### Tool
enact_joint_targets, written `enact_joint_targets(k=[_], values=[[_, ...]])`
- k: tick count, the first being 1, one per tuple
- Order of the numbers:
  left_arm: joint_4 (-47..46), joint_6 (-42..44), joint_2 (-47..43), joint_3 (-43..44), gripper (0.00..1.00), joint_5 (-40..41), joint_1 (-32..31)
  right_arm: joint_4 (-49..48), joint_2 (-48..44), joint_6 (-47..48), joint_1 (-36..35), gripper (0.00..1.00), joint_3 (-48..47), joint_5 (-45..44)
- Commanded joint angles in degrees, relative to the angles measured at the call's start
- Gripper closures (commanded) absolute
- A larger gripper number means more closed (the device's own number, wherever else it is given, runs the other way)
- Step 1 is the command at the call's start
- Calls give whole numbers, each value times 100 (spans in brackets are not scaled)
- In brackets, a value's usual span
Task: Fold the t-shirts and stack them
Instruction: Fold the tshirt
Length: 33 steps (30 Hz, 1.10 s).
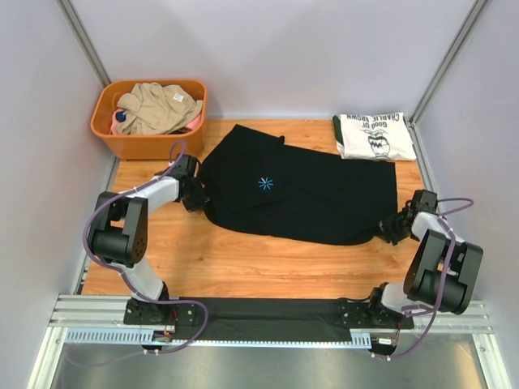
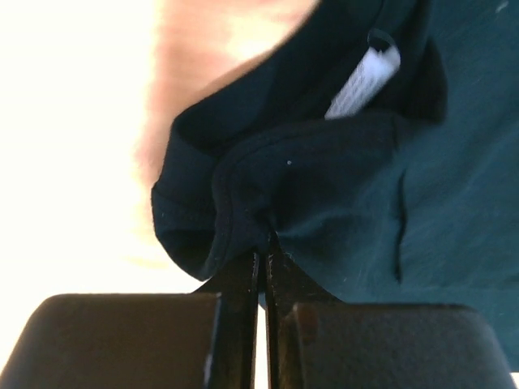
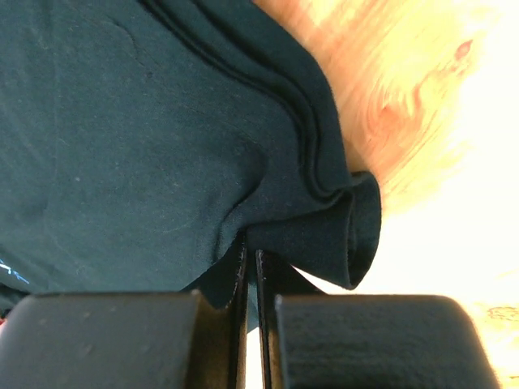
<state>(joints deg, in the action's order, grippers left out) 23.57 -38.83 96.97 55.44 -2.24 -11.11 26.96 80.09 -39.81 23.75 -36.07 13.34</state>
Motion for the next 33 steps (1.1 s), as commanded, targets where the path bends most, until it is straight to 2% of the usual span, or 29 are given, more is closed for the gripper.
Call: enact_joint_targets(k=[1,8,11,12,14,16,17,20,23,24,25,28,33], values=[[138,183,86,475,100,197,13,-25,173,-18,-19,100,-303,-368],[1051,130,-99,1784,100,391,118,502,541,-255,-230,100,-1961,-192],[1579,200,32,2794,100,268,284,941,874,-282,-335,100,-2796,105],[2007,226,111,3554,100,111,329,1160,1007,-255,-353,100,-3548,220],[2483,367,261,4349,100,-31,408,1723,1201,-80,-388,100,-4369,536],[2635,446,-201,4773,100,213,408,2179,1132,-9,-327,100,-5142,468],[2626,472,-431,4757,100,215,408,2217,905,-35,-283,100,-5190,502],[2661,508,-1362,4214,100,558,408,2217,291,-44,-178,100,-4657,582],[2591,412,-2355,3011,100,637,408,1989,-369,35,-134,100,-3401,450],[2478,376,-2610,2286,100,628,408,1902,-502,35,-107,100,-3067,467],[2425,315,-3091,1904,100,602,408,1744,-625,52,-64,100,-2428,493],[2266,60,-3927,532,100,584,408,1541,-1100,149,50,100,-1389,196],[2082,-247,-4511,-1277,100,68,408,1250,-1347,290,472,100,-393,-77]])
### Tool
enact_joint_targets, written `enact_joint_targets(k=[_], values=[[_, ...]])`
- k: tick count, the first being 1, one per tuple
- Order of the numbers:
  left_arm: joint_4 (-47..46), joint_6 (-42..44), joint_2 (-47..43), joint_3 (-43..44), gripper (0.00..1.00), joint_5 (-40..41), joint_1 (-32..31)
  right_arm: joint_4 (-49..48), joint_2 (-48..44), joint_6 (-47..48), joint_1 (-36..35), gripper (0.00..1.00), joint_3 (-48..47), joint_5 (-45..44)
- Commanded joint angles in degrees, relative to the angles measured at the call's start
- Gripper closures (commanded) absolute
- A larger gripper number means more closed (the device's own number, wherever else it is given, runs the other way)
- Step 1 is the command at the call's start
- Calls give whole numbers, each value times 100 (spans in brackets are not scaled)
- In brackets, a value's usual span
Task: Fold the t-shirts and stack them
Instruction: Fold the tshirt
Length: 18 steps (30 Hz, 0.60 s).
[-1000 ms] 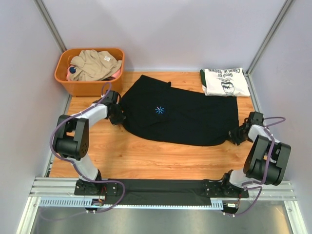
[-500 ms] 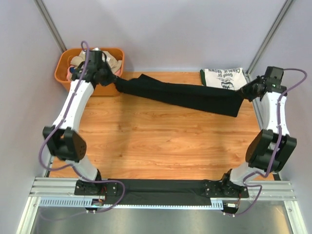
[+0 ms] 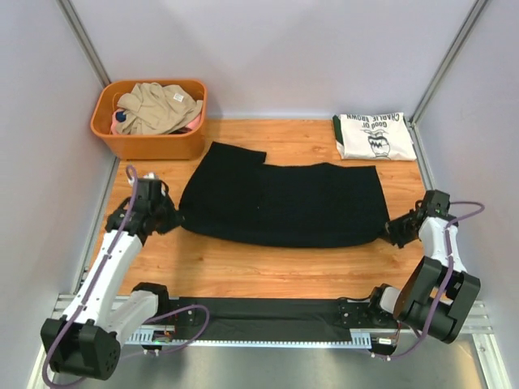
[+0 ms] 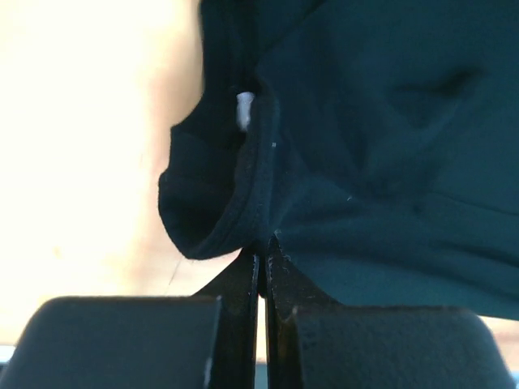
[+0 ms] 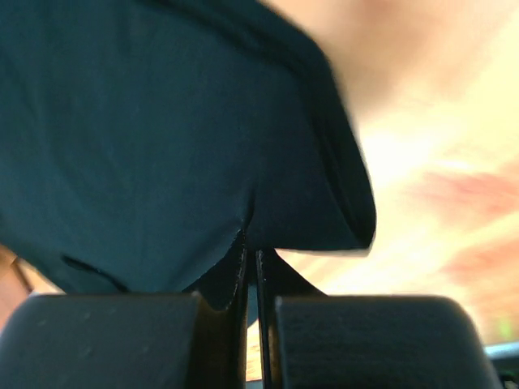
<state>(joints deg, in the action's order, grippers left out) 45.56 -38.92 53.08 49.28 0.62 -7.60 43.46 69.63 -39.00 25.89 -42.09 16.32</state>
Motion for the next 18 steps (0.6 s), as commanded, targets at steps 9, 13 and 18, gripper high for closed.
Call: enact_joint_targets(k=[9,13,18], values=[[216,-1056,-1394,-1676,100,-791,56,-137,-765,341,830,98,508,-313],[532,-1232,-1844,-1606,88,-906,56,83,-1213,297,926,55,587,-375],[1261,-881,-2248,-816,49,-609,56,435,-1618,-203,979,3,421,-278]])
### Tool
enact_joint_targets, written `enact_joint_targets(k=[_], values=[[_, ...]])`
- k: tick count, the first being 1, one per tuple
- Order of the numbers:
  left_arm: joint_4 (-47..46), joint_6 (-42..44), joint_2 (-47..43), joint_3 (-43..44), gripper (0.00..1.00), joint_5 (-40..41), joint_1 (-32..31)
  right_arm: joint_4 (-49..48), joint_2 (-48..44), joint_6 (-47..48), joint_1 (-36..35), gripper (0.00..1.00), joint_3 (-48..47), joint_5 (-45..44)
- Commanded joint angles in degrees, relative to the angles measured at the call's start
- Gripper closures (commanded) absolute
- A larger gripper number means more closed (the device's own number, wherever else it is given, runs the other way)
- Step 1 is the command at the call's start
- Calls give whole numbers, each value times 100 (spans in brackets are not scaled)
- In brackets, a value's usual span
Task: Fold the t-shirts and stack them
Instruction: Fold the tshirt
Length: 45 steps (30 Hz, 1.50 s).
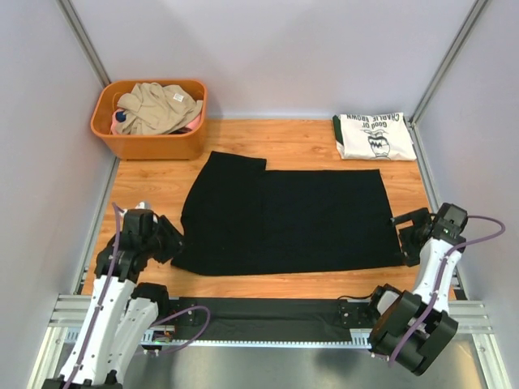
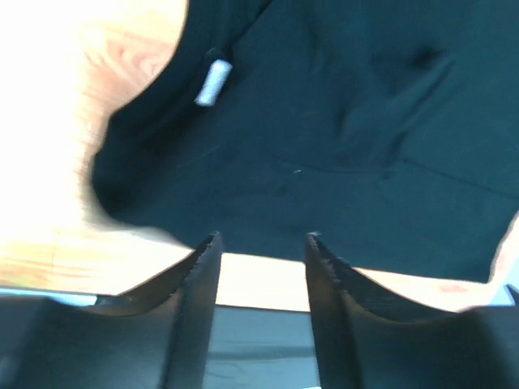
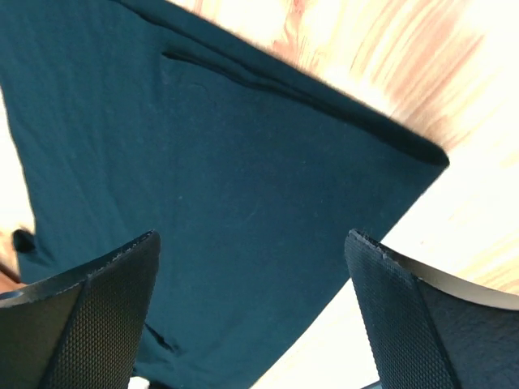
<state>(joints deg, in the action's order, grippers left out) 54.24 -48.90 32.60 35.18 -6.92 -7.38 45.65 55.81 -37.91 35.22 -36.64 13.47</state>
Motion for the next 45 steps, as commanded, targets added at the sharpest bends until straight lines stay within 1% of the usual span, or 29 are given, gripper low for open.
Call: enact_joint_targets(k=[1,4,5,7,8,9,10,11,12,13,14,15,17,18,19,20,21,22,23,24,25,26,27,29,30,33,38,43,45], values=[[464,188,-219,761,46,225,26,216,-368,-339,46,3,-185,23],[457,548,-149,1333,43,568,26,243,-501,-480,46,3,-606,40],[65,679,-62,1447,42,560,34,138,-484,-498,46,4,-729,207],[-447,1169,578,1544,38,210,35,-397,-318,-533,-41,7,-818,767],[-762,1329,929,1814,38,43,26,-529,-212,-516,-111,8,-879,814],[-853,1496,1768,2017,39,-115,-18,-609,-89,-472,-269,8,-1106,815],[-871,1724,2194,2245,40,-30,-96,-610,190,-350,-340,8,-1230,797],[-949,1866,2616,2718,40,136,-219,-610,324,-296,-410,8,-1379,823],[-1011,1989,3359,2949,40,512,-360,-636,438,-200,-472,8,-1633,841],[-1090,2208,3724,3177,40,664,-596,-610,639,-121,-620,8,-1775,824],[-1230,2297,4084,3649,40,674,-668,-610,711,-50,-691,8,-1881,736],[-1266,2385,4836,3924,40,935,-721,-601,747,-32,-770,8,-1960,683],[-1258,2639,5631,4565,40,1087,-756,-671,808,-32,-1051,8,-2110,578],[-1214,2745,6426,5273,40,1183,-756,-758,835,-15,-1148,8,-2136,543],[-1144,2824,6826,5671,40,1201,-756,-794,861,-15,-1384,8,-2163,516],[-935,2886,7221,6511,39,1210,-756,-820,905,-6,-1517,8,-2180,455],[-785,2974,8000,6963,39,1245,-756,-847,931,38,-1640,8,-2189,402],[-627,2983,8364,7411,38,1254,-756,-838,1001,47,-1876,8,-2207,341],[-399,3009,8733,8242,37,1237,-756,-890,1045,64,-1983,8,-2198,349],[-327,3079,9364,8633,36,1280,-756,-943,1089,160,-2089,8,-2207,331],[-265,3106,9657,8985,35,1307,-756,-952,1177,187,-2298,8,-2224,279],[-160,3124,9921,9650,33,1333,-756,-961,1221,248,-2396,8,-2224,218],[-116,3150,10411,9944,32,1368,-756,-1022,1282,345,-2563,8,-2216,191],[-150,3185,10801,10550,30,1299,-756,-1075,1344,425,-2652,7,-2146,76],[-203,3203,11072,10666,28,1255,-756,-1215,1379,451,-2687,7,-2110,85],[-528,3247,11338,10729,23,1237,-756,-1365,1520,565,-2696,6,-2005,68],[-599,3203,11506,10545,20,1342,-739,-1374,1784,697,-2696,6,-2040,-47],[-555,3080,11444,10001,21,1184,-730,-1436,1951,689,-2696,6,-2031,-117],[-546,3001,11418,9877,24,1105,-739,-1453,2021,680,-2696,6,-2040,-169]])
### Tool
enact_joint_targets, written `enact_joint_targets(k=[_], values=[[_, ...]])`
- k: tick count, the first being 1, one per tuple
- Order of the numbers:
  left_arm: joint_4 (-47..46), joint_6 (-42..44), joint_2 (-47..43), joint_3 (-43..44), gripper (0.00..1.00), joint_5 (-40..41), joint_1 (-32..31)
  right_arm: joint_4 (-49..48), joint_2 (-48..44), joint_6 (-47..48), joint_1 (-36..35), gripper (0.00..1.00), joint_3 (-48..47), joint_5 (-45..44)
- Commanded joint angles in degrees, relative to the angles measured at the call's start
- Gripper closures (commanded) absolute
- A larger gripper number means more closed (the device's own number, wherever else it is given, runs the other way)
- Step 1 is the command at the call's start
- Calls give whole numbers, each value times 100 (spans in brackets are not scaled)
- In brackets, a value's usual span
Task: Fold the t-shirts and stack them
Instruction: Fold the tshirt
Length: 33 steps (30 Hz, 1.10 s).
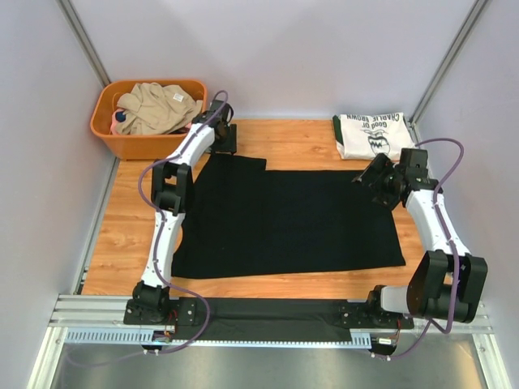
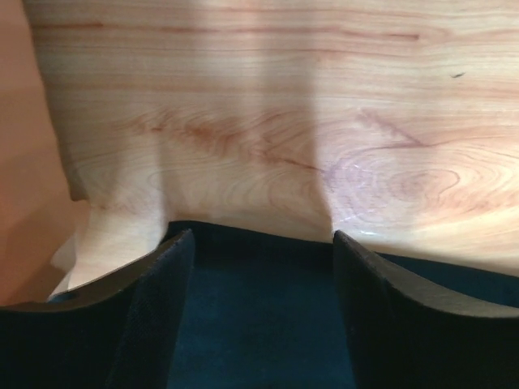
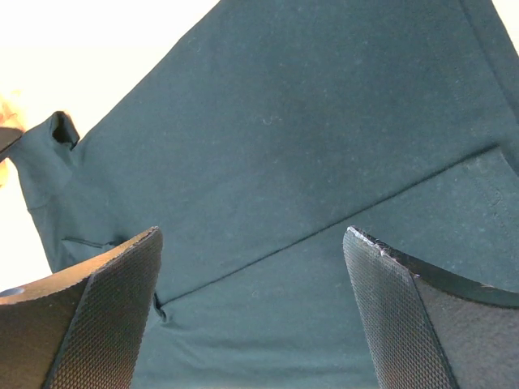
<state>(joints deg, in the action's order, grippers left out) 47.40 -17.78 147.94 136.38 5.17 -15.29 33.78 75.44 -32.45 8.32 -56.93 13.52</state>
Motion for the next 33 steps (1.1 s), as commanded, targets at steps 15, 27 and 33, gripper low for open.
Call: enact_joint_targets(k=[15,27,33], values=[[24,-454,-845,-1306,100,-473,52,-39,2078,89,223,11,-1932,-1263],[-108,-613,-1777,-1930,100,-886,35,436,4452,634,232,31,-4054,-2477],[-108,-674,-1909,-2010,100,-930,17,471,5191,775,223,39,-4555,-2450]])
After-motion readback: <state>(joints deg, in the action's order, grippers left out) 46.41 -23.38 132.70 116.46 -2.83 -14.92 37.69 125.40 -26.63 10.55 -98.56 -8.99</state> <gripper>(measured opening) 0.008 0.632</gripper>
